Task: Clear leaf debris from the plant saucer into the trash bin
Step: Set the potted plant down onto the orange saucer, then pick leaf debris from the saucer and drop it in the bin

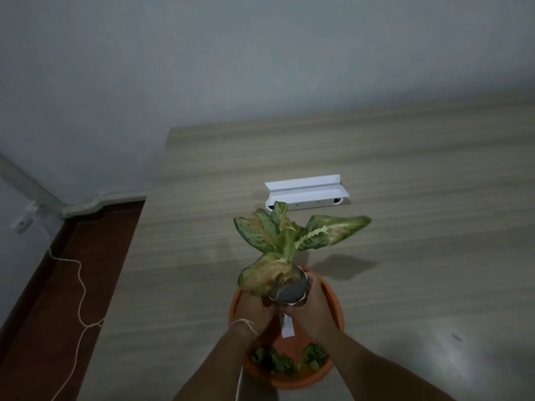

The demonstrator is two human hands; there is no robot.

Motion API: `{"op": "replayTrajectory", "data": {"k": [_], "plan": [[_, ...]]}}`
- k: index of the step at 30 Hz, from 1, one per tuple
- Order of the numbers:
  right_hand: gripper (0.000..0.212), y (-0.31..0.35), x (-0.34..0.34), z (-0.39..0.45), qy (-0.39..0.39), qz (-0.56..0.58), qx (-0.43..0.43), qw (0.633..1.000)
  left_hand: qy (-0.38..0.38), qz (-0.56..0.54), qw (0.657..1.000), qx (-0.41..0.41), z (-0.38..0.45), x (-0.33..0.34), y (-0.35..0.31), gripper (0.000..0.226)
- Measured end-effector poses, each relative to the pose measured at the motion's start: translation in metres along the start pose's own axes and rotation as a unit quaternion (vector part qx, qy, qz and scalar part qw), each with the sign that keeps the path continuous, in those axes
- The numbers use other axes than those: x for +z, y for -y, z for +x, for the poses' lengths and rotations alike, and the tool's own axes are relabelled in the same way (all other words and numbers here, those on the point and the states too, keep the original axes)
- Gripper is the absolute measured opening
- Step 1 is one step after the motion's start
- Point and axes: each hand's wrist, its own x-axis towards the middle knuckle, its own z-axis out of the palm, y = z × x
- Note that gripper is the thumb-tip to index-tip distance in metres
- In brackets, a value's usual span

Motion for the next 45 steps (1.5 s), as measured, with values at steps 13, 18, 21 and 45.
{"op": "replayTrajectory", "data": {"k": [13, 18, 21, 45], "plan": [[0.039, -0.009, 0.0, -0.002, 0.018, -0.046, -0.046, 0.998, 0.029, 0.101, 0.994, 0.019, -0.01, 0.0, -0.002, 0.03], [0.092, -0.029, 0.001, -0.008, 0.007, -0.067, -0.047, 0.997, 0.085, 0.116, 0.988, -0.059, -0.013, 0.001, 0.028, 0.046], [0.096, -0.027, 0.001, -0.016, 0.001, -0.064, -0.026, 0.998, 0.111, 0.074, 0.987, -0.095, -0.03, -0.013, 0.011, 0.046], [0.036, -0.026, 0.051, -0.05, 0.248, -0.437, -0.046, 0.863, 0.309, 0.368, 0.877, -0.017, -0.038, 0.003, 0.016, 0.037]]}}
